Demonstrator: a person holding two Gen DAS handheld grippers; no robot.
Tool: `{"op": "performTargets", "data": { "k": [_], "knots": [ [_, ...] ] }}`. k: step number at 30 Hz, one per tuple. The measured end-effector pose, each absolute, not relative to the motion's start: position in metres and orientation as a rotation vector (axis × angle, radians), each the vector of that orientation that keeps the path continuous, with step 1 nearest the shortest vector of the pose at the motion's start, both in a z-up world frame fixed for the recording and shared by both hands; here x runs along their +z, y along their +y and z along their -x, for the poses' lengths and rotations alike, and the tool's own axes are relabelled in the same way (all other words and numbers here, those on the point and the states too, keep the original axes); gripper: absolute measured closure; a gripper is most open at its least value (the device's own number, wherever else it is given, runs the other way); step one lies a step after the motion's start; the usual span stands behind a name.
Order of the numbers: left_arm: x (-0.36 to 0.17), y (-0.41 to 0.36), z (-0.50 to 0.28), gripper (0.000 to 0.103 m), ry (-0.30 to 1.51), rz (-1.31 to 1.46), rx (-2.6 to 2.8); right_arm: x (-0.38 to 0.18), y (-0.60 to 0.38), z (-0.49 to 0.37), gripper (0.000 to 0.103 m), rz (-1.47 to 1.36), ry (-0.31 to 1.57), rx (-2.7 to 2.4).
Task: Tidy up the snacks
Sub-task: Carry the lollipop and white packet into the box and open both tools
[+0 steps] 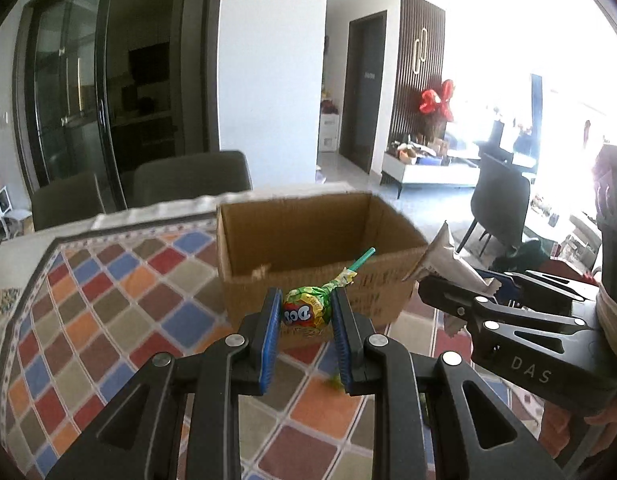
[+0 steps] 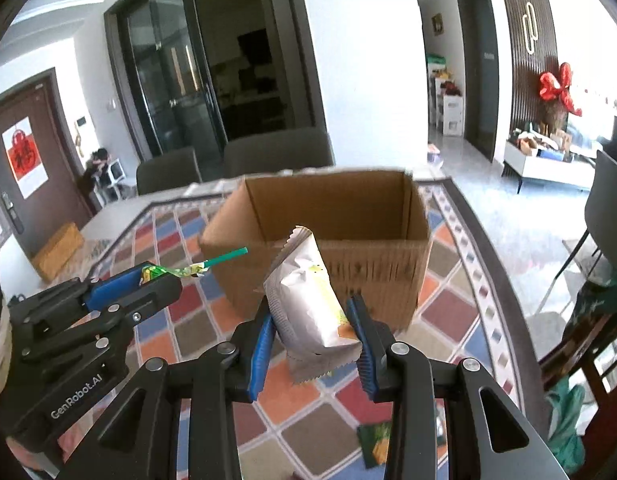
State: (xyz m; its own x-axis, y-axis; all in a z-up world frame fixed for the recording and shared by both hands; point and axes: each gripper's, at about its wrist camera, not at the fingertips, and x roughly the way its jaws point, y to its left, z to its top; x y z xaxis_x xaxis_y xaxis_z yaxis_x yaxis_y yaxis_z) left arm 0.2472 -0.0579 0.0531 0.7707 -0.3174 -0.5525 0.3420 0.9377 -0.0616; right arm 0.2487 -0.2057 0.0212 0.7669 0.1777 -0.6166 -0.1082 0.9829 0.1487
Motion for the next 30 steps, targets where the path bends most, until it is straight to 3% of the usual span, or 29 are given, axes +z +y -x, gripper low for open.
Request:
{"op": "performTargets", "data": {
  "k": [12, 30],
  "knots": [
    [0.085, -0.063, -0.289, 0.077, 0.56, -0.041, -0.349, 0.064, -0.209, -0.29, 0.066, -0.102, 0.619, 0.146],
    [0.066, -0.067, -0.37, 0.077, 0.68, -0.056, -0.323, 0.052, -0.208, -0.361, 0.066, -0.038, 0.699, 0.125]
  ]
}}
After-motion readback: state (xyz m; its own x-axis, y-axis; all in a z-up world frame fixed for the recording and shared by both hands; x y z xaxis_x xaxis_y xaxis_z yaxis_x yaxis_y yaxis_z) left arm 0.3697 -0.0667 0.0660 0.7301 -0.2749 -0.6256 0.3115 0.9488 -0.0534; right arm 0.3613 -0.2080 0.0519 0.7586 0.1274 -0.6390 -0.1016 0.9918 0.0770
